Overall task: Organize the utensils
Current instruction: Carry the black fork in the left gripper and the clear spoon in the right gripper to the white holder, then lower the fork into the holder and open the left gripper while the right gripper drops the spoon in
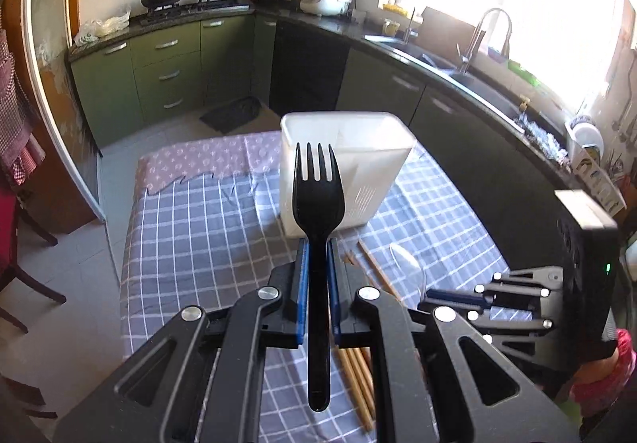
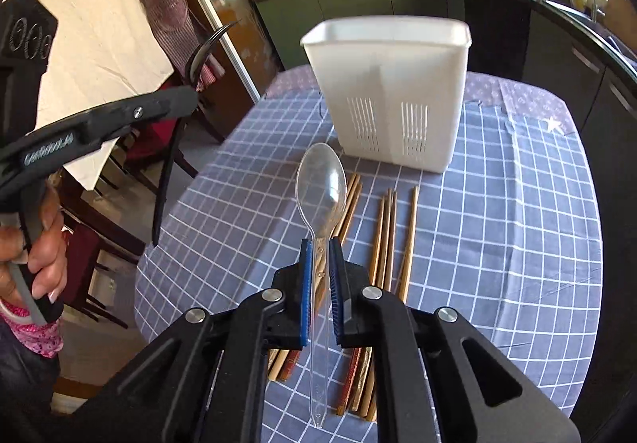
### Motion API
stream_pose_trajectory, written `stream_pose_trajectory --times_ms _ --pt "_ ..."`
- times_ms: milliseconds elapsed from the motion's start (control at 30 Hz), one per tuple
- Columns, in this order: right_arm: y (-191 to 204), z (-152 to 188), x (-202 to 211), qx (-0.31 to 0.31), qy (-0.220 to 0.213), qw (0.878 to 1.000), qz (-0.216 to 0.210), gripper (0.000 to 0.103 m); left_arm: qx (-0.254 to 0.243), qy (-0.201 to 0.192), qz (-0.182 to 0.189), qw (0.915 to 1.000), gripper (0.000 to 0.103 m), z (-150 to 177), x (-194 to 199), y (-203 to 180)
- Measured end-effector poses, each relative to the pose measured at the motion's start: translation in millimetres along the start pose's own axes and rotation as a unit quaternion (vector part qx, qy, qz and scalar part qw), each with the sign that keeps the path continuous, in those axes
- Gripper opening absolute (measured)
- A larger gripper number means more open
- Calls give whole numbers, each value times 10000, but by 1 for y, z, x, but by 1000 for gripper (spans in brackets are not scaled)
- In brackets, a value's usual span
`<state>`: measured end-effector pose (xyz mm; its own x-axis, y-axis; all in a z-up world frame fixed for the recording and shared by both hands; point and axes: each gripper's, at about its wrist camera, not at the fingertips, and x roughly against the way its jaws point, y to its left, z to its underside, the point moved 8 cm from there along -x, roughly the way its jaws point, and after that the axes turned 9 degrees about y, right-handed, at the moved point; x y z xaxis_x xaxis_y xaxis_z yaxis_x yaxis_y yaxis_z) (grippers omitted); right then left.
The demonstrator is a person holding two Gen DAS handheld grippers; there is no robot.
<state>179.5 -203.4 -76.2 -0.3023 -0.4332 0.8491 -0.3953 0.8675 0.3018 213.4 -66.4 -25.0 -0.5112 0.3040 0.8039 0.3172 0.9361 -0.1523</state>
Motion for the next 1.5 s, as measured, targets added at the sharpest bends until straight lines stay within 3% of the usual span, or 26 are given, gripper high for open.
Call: stream_pose_trajectory --times_ms 133,267,567,733,967,1133,1300,1400,1500 --pt "-10 1 27 -94 -388 9991 -139 9 40 -797 237 9965 9 -53 10 -13" --pt "-20 7 37 -181 -480 9983 -262 9 128 -1515 318 9879 9 -100 -2 -21" --pt "-47 21 47 -254 -555 9974 -382 9 324 -2088 -86 9774 9 -157 -52 -9" --pt "-50 17 53 -211 -690 9968 -355 9 262 -1773 -331 9833 9 -149 -72 -10" --pt "-49 3 60 -171 -841 9958 -313 9 197 -1349 -541 9892 9 -130 -70 -4" --pt "-48 -14 72 -124 -1024 9945 -177 9 185 -549 -567 9967 9 -116 -86 -2" --pt "-53 -41 82 -141 -1173 9930 -11 9 58 109 -615 9980 9 -92 -103 1" --pt "-57 -63 85 -193 -1247 9920 39 9 33 162 -599 9981 9 -84 -106 2" --pt "-62 -91 88 -273 -1398 9898 95 9 168 -53 -443 9989 9 -85 -95 5"
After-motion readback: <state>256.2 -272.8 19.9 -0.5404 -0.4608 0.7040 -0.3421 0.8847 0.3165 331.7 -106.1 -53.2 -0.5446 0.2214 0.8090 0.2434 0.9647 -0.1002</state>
